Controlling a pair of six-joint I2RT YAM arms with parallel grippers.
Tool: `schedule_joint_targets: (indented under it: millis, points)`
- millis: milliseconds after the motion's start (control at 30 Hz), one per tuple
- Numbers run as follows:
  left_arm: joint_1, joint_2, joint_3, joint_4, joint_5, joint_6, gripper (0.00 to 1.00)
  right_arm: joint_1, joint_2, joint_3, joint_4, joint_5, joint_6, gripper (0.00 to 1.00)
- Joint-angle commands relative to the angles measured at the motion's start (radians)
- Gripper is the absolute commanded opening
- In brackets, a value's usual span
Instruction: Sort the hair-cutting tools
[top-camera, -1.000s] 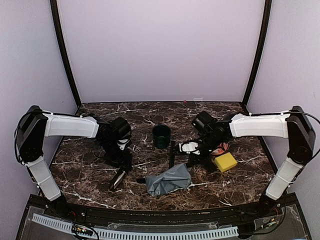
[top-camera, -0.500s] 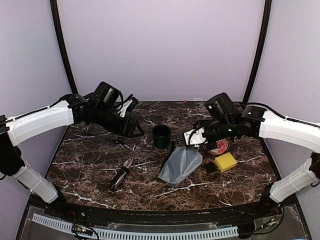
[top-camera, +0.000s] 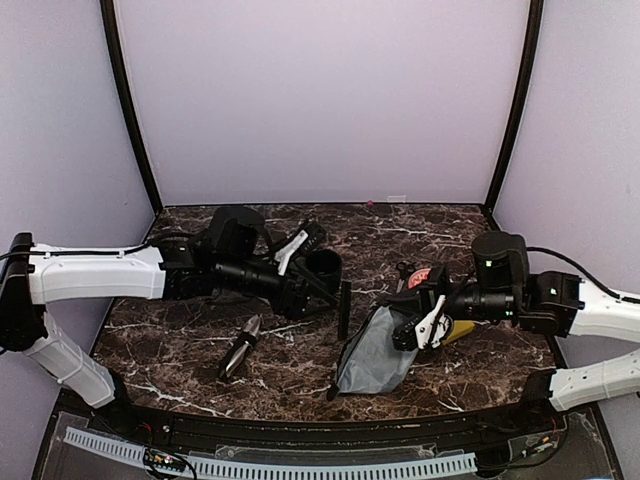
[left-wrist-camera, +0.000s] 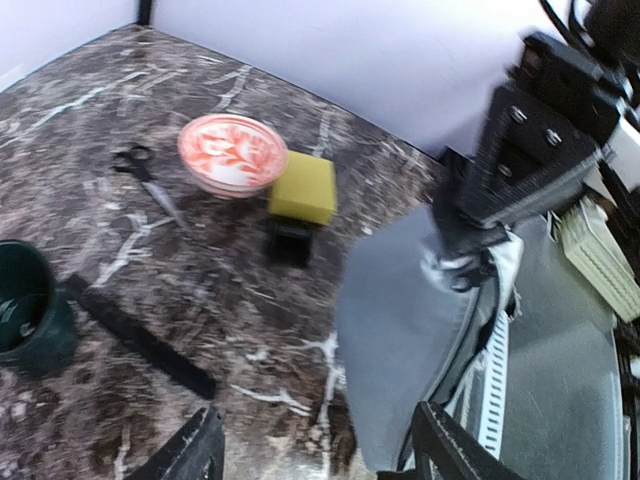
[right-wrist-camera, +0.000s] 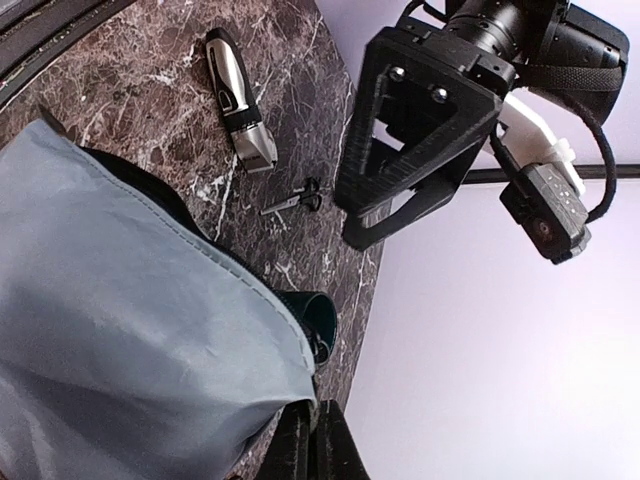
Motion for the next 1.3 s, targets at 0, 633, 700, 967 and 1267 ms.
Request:
schedule_joint_targets:
  millis: [0,633,700,967,1267]
  points:
    - [-0.068,-0.004,-0.077,0.167,0.011,0.071,0.66,0.035,0.001,-0.022,0.127,0.032,0.001,0.00]
    - [-0.125,0.188,-0.015,0.201,-0.133,0.162,0.22,0.035,-0.007,-0.067,0.224,0.061,0.053,0.00]
    - [-0.125,0.193,-0.010,0.201,-0.117,0.148,0.13,0.035,-0.004,-0.068,0.229,0.085,0.080,0.00]
    - [-0.125,0.133,0.039,0.011,-0.324,0.059,0.00,0.032,-0.018,-0.093,0.097,0.181,0.186,0.34]
    - [-0.127,0.135,0.142,-0.281,-0.539,0.023,0.00,-0.066,0.050,0.079,-0.100,0.042,0.740,0.58]
